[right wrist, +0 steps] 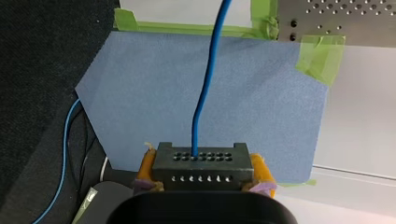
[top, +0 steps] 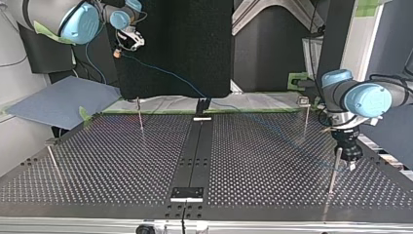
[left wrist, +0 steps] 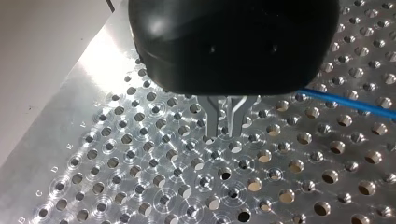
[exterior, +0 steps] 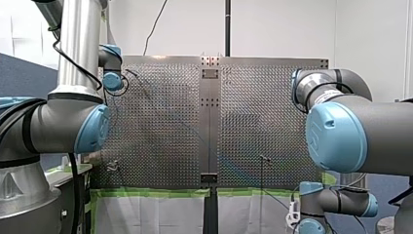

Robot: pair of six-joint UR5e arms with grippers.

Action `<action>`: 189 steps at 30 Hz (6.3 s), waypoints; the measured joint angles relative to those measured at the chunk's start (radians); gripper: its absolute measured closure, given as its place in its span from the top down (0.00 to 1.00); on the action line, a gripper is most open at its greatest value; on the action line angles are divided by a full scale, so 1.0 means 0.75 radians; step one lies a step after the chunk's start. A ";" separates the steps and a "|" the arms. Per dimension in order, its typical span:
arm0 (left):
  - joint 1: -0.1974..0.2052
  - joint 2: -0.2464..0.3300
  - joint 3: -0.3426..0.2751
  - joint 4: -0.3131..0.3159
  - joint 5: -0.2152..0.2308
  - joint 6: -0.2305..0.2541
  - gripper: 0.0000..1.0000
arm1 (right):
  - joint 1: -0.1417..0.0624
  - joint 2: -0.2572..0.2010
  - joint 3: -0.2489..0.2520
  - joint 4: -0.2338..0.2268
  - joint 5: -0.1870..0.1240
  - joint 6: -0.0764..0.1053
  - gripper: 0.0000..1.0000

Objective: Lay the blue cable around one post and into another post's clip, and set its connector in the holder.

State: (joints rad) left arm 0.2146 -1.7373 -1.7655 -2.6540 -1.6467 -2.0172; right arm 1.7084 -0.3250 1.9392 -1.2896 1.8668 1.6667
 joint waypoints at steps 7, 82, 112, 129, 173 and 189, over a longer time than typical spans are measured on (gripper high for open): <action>0.000 0.000 0.000 0.000 0.000 0.001 0.15 | -0.016 -0.037 -0.009 0.008 -0.003 -0.003 0.00; -0.004 0.000 0.004 -0.016 0.000 0.013 0.07 | -0.102 -0.746 -0.019 0.339 -0.537 -0.042 0.00; -0.013 0.000 0.010 -0.040 -0.004 0.037 0.07 | -0.140 -0.591 -0.054 0.373 -0.563 -0.074 0.03; -0.019 0.000 0.010 -0.041 -0.004 0.023 0.56 | -0.144 -0.589 -0.054 0.375 -0.566 -0.071 0.03; -0.010 0.020 0.009 -0.045 -0.062 -0.319 0.99 | -0.133 -0.590 -0.054 0.380 -0.566 -0.076 0.03; -0.024 0.021 -0.001 -0.070 -0.063 -0.333 0.99 | -0.132 -0.589 -0.054 0.380 -0.566 -0.076 0.03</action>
State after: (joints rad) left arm 0.1969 -1.7213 -1.7662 -2.7065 -1.6937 -2.2671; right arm 1.6091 -0.7667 1.8984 -1.0049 1.4421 1.6100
